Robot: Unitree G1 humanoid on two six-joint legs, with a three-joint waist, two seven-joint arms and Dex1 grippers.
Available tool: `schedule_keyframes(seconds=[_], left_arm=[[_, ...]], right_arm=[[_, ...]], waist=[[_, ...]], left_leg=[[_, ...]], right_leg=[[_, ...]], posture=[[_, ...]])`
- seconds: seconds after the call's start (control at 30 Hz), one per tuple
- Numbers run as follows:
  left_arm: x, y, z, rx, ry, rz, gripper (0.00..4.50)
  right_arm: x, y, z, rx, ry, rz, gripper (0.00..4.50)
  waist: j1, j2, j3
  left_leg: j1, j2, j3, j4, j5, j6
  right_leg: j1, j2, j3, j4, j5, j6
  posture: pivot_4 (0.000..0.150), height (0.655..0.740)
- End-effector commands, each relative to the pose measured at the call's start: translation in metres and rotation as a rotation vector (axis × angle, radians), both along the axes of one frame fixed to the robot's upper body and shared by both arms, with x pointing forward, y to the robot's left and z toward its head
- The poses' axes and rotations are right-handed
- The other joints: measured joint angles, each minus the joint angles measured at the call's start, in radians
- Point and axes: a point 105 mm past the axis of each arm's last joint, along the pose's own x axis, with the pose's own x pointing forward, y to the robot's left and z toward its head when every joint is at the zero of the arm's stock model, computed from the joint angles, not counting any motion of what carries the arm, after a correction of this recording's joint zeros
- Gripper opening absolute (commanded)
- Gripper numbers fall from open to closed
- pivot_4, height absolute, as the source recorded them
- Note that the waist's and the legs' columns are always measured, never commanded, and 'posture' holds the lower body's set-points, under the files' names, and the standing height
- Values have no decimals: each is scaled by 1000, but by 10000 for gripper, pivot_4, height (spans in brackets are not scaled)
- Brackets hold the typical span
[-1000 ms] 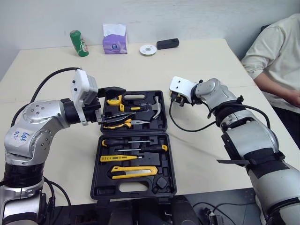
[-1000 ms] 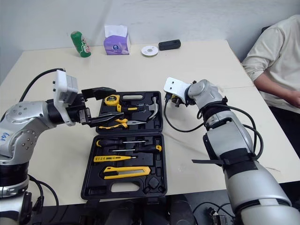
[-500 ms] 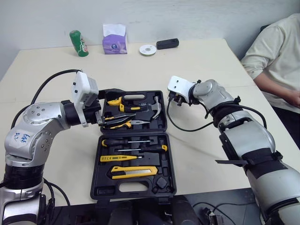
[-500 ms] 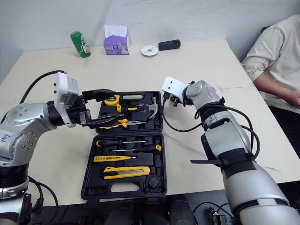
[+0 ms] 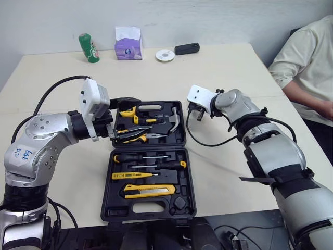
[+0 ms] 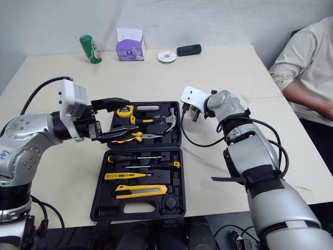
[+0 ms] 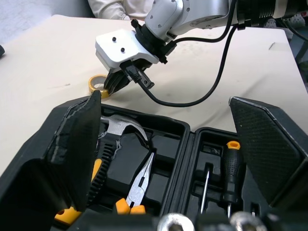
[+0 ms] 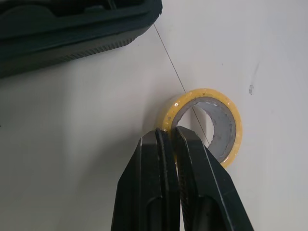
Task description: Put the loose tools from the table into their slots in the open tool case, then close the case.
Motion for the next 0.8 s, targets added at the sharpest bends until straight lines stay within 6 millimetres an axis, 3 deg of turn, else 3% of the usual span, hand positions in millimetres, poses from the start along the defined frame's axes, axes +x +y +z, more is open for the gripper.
schedule_keyframes(seconds=[0.03,0.17,0.3,0.4,0.57,0.8], left_arm=[[-11,-6,11,-8,-45,-56,45000],[-16,-12,11,-20,-33,-101,45000],[-28,-25,7,-9,-8,-195,45000],[-45,-34,-2,35,52,-312,45000],[-63,-40,-26,148,114,-435,45000],[-71,-45,-36,180,124,-516,45000]], right_arm=[[-4,-2,42,16,-26,97,116],[-19,-14,50,45,65,196,116],[-50,-40,50,70,188,308,116],[-88,-59,39,62,265,358,116],[-148,-73,13,5,334,380,116],[-195,-83,-17,-94,333,355,116]], waist=[[1,0,0],[2,0,0],[9,0,0],[25,0,0],[35,0,0],[38,-1,1]], left_leg=[[0,0,0,0,0,0],[0,0,0,0,0,0],[0,0,-1,0,0,0],[0,-1,-2,0,0,0],[0,-2,-3,0,0,0],[3,-2,-3,0,1,-2]], right_leg=[[0,0,0,0,0,0],[0,0,0,0,0,0],[0,0,0,-1,0,0],[1,0,-1,-2,0,0],[0,0,-1,-2,0,0],[1,1,1,-3,-1,-1]], posture=[[1500,7316],[1500,7316],[1500,7316],[1500,7316],[1500,7316],[1500,7316]])
